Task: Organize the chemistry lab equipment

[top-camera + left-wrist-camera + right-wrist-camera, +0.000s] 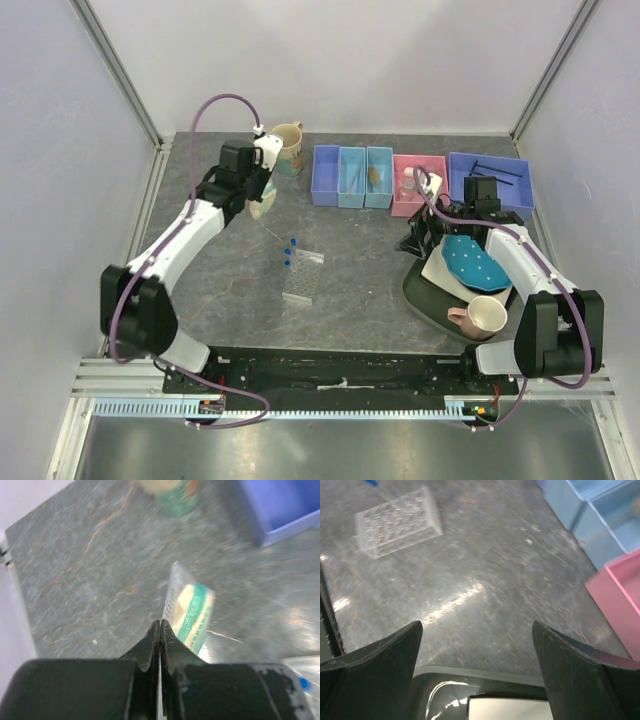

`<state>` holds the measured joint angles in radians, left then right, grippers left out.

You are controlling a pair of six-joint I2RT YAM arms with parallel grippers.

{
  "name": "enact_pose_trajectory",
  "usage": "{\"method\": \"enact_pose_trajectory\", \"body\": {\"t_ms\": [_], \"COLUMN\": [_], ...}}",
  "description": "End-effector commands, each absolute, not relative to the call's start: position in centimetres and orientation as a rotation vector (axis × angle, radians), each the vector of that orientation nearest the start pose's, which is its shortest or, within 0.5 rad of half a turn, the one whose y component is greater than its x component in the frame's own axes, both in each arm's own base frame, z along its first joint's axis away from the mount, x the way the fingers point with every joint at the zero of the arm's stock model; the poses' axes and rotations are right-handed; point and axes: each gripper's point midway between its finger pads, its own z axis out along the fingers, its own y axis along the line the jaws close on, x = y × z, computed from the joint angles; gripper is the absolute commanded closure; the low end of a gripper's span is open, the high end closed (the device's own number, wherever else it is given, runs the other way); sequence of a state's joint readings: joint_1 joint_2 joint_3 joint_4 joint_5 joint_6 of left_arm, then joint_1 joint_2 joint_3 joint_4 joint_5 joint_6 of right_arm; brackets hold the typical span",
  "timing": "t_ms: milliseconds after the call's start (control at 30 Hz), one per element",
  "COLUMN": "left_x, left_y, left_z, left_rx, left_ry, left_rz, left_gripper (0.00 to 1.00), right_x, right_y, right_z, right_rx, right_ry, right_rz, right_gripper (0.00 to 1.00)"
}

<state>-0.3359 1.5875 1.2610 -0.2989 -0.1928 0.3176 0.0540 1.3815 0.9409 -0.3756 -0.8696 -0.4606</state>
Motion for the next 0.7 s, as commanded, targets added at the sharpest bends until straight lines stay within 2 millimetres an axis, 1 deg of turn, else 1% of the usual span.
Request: {"method": "enact_pose_trajectory", "body": {"t_ms": [0,33,67,100,133,167,200,233,267,300,333,367,400,433,467,500,533,567,600,633,667], "left_x": [37.3,36.3,35.2,33.8,32.7,32.1,31.6,31.3,31.3,31.8,32.0,32.1,32.4,32.3,32.4,32.4,32.7,32.8,33.2,33.6,33.9], "left_y": [-16.0,-16.6,-17.3,-18.4,-18.7,-19.0,-19.1,-18.7,-18.4,-17.3,-16.8,-16.2,-15.6,-15.4,-15.3,-15.0,-14.7,-14.3,-13.6,-12.9,-12.4], "left_z": [21.8,22.3,22.9,23.2,24.5,24.9,24.7,25.2,24.9,23.9,23.4,22.4,21.6,20.8,19.5,18.8,18.3,17.0,16.4,16.1,15.2], "left_rx": [0.673,0.67,0.69,0.729,0.714,0.719,0.72,0.704,0.691,0.641,0.613,0.581,0.529,0.508,0.503,0.421,0.381,0.334,0.234,0.176,0.121], "left_ry": [2.073,2.067,2.047,2.031,2.005,1.992,1.992,1.98,1.988,2.025,2.047,2.083,2.121,2.153,2.197,2.237,2.256,2.291,2.312,2.317,2.327], "left_rz": [-0.301,-0.367,-0.431,-0.532,-0.584,-0.614,-0.635,-0.621,-0.599,-0.527,-0.495,-0.462,-0.432,-0.423,-0.413,-0.415,-0.401,-0.388,-0.369,-0.363,-0.362], "left_gripper": [0.98,0.98,0.98,0.98,0.98,0.98,0.98,0.98,0.98,0.98,0.98,0.98,0.95,0.83,0.76,0.7,0.57,0.51,0.45,0.38,0.35], "right_x": [26.6,24.3,23.8,23.2,22.4,22.3,22.2,21.7,21.7,21.8,21.5,21.5,21.5,21.5,21.6,21.6,21.6,21.6,21.6,21.7,21.7], "right_y": [16.4,16.7,16.8,16.9,17.1,17.3,17.4,17.5,17.5,17.6,17.6,17.6,17.6,17.6,17.5,17.6,17.5,17.6,17.6,17.5,17.5], "right_z": [17.2,17.0,16.9,17.0,16.9,17.3,17.3,17.3,17.3,17.2,17.2,17.2,17.2,17.1,17.1,17.1,17.1,17.1,17.2,17.2,17.2], "right_rx": [-1.308,-1.339,-1.432,-1.455,-1.451,-1.461,-1.464,-1.455,-1.458,-1.469,-1.461,-1.458,-1.454,-1.454,-1.455,-1.457,-1.457,-1.458,-1.46,-1.461,-1.461], "right_ry": [1.539,1.504,1.371,1.33,1.349,1.308,1.302,1.329,1.322,1.31,1.325,1.327,1.332,1.334,1.336,1.336,1.335,1.339,1.334,1.334,1.336], "right_rz": [0.944,1.026,0.976,0.987,1.045,1.051,1.068,1.12,1.126,1.128,1.152,1.155,1.162,1.162,1.163,1.163,1.159,1.163,1.158,1.153,1.152], "right_gripper": [0.02,0.02,0.02,0.02,0.02,0.02,0.02,0.02,0.02,0.02,0.02,0.02,0.02,0.02,0.02,0.02,0.02,0.02,0.02,0.02,0.02]}}
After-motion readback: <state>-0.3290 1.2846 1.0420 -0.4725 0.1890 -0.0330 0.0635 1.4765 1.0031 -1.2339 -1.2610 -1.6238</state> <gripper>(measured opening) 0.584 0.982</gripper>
